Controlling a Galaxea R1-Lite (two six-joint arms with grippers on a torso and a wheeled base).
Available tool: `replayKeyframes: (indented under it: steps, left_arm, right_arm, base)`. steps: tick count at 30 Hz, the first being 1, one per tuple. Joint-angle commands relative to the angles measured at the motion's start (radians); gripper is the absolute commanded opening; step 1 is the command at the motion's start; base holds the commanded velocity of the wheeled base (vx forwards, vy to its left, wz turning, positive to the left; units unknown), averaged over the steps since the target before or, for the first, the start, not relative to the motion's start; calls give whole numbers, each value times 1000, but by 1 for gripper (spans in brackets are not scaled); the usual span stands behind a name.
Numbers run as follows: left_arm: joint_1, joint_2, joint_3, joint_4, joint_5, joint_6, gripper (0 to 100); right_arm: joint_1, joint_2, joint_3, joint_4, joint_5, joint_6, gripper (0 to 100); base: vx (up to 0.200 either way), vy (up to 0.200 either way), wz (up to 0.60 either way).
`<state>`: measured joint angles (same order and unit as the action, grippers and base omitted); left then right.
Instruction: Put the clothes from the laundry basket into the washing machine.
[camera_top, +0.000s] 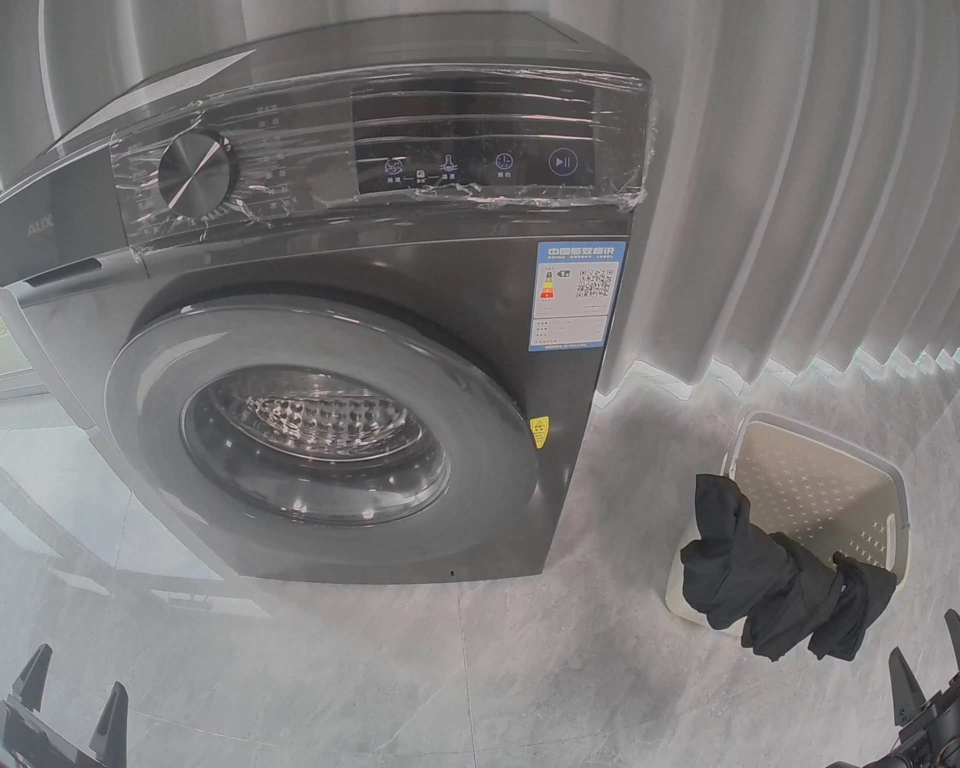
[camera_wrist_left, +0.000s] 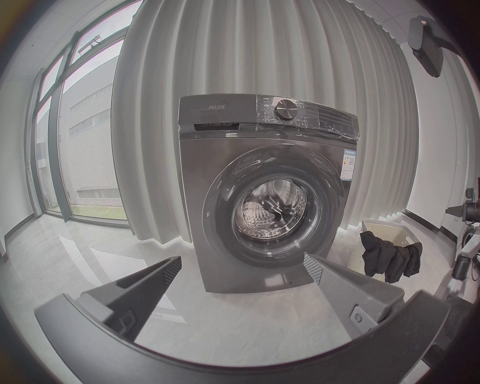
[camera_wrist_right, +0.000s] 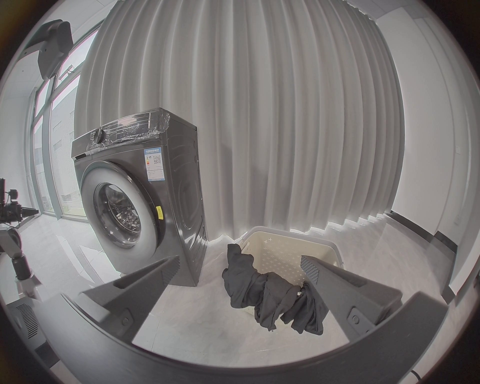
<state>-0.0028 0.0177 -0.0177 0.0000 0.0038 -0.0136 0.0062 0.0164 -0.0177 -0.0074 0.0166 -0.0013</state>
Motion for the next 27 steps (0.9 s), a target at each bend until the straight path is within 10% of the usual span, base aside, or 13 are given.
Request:
replayKeyframes:
  steps: [1, 27]
  left_arm:
    - [0, -15, 18, -2, -1, -8, 100]
    - [0, -15, 18, -2, -1, -6, 100]
  right_arm:
    - [1, -9, 18, 0, 0, 0, 100]
    - [0, -9, 18, 0, 0, 0, 100]
  base:
    - [0, 0, 0]
    - [0, 92, 0]
